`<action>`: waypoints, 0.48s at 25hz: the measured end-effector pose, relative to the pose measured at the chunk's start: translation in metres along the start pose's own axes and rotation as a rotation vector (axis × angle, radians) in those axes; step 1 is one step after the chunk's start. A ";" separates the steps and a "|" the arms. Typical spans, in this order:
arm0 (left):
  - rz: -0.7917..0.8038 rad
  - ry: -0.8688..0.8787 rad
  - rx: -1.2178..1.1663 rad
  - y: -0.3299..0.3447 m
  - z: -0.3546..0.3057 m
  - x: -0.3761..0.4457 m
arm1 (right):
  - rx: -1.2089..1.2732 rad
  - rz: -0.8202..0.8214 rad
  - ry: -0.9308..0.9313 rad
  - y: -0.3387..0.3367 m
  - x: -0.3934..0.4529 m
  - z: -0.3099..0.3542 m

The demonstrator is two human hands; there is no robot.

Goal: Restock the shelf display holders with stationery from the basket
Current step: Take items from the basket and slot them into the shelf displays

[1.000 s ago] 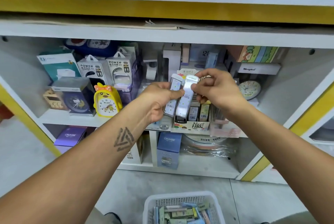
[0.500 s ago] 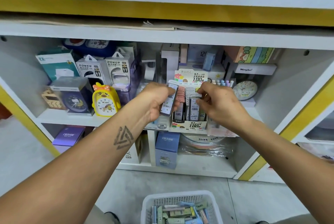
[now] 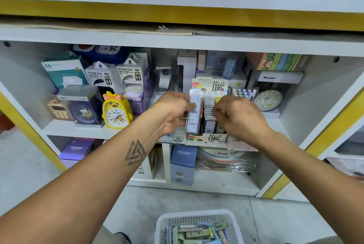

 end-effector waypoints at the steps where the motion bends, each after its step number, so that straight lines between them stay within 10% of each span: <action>1: 0.012 0.014 0.029 0.001 0.001 0.001 | 0.173 -0.050 0.068 -0.004 0.005 0.002; 5: 0.059 0.091 0.151 0.007 0.006 0.000 | 0.966 -0.050 0.288 -0.011 0.018 0.011; 12: -0.059 0.311 0.822 -0.001 0.002 0.004 | 0.509 -0.083 0.180 -0.015 0.011 0.004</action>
Point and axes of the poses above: each hand's wrist, its own x-axis towards the middle knuckle, its own y-axis out of the palm, z = x × y, the point moved 1 cm from there along x, towards the middle knuckle, and after that the axes turned 7 degrees about z, right-handed, at the moved point
